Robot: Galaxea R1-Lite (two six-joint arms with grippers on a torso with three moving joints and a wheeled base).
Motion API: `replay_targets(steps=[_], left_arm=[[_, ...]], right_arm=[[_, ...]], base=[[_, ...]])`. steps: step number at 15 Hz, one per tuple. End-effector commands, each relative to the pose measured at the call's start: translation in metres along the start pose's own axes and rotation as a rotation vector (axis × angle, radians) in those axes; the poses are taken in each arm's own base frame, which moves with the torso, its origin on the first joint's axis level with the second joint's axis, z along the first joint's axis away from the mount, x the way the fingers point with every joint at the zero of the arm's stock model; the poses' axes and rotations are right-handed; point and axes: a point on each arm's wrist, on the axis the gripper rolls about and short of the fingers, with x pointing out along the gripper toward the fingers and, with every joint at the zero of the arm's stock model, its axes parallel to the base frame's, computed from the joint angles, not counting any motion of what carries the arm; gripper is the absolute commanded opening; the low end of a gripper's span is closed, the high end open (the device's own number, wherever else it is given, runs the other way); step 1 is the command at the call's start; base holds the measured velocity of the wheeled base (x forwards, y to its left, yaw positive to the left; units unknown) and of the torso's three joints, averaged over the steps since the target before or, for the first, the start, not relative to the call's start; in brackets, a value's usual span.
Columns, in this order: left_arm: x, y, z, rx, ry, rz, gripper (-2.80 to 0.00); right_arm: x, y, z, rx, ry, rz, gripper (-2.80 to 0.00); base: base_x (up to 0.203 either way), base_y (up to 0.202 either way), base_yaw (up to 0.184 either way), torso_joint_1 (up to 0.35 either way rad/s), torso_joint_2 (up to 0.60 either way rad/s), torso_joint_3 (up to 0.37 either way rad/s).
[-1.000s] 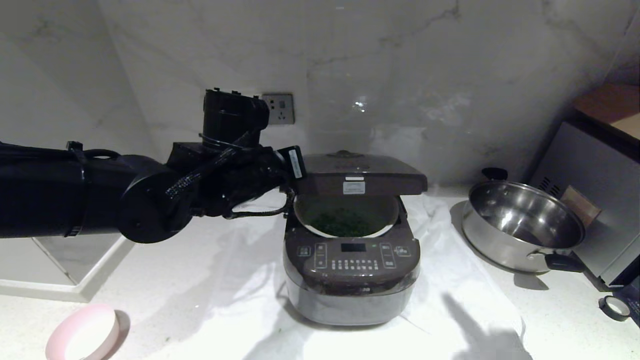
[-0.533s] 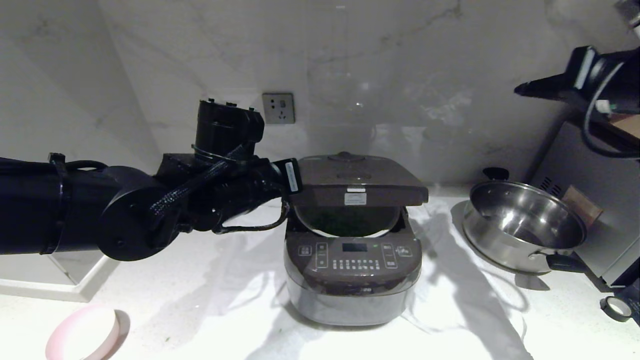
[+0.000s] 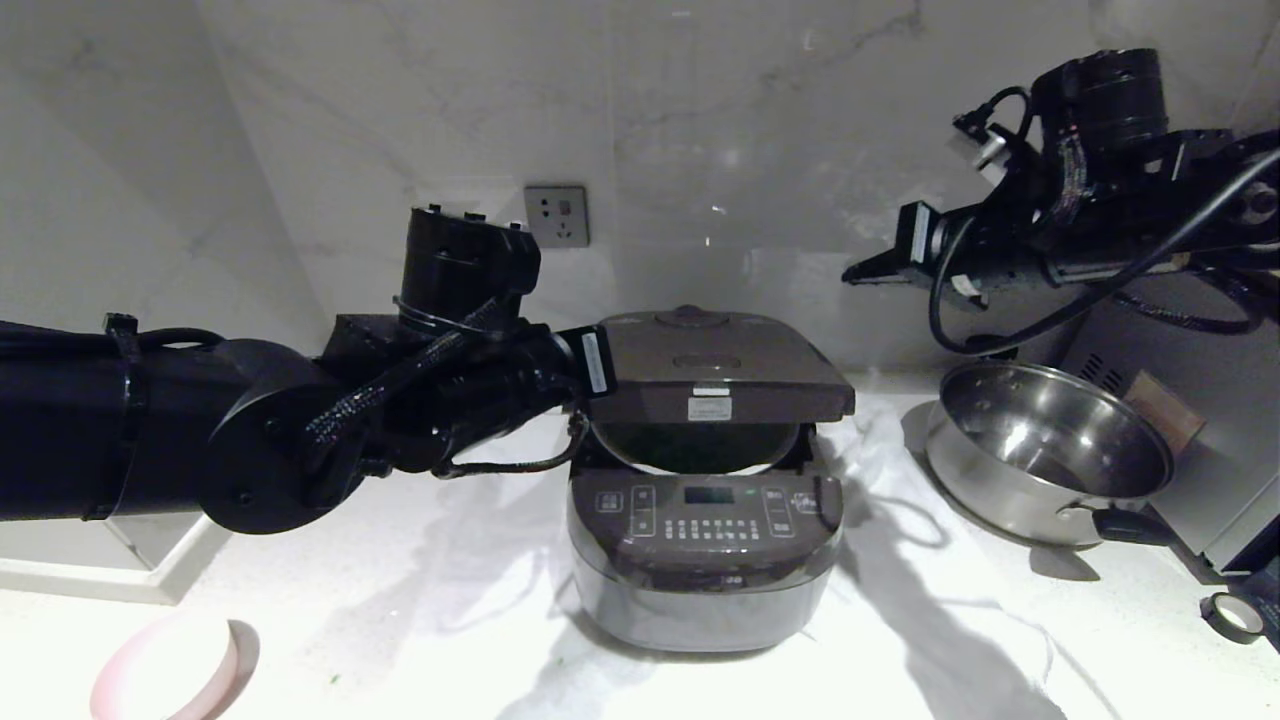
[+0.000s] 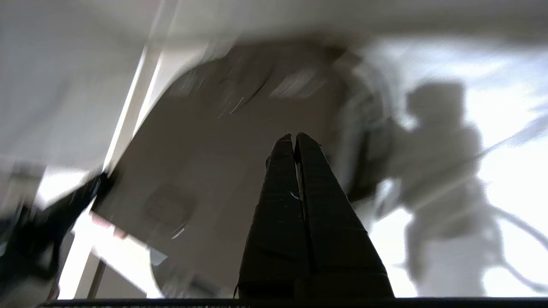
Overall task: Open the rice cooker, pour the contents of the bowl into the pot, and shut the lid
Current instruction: Close the rice cooker
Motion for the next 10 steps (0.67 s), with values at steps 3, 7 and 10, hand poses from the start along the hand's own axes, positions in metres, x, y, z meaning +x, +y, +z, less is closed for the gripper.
replay_targets(steps=[3, 7, 10], left_arm=[[-0.001, 0.001, 0.0, -0.007, -0.001, 0.006, -2.8], [-0.001, 0.001, -0.001, -0.004, 0.001, 0.006, -2.8], [-0.001, 0.0, -0.004, -0.001, 0.009, 0.005, -2.8]], right_arm=[[0.021, 0.027, -0.052, 0.038, 0.164, -0.001, -2.8], [0.022, 0.033, -0.066, 0.05, 0.201, 0.005, -2.8], [0.014, 0.037, -0.073, 0.05, 0.216, 0.012, -2.8]], base=[[0.0, 0.0, 0.0, 0.0, 0.0, 0.0], [0.0, 0.0, 0.0, 0.0, 0.0, 0.0], [0.0, 0.0, 0.0, 0.0, 0.0, 0.0]])
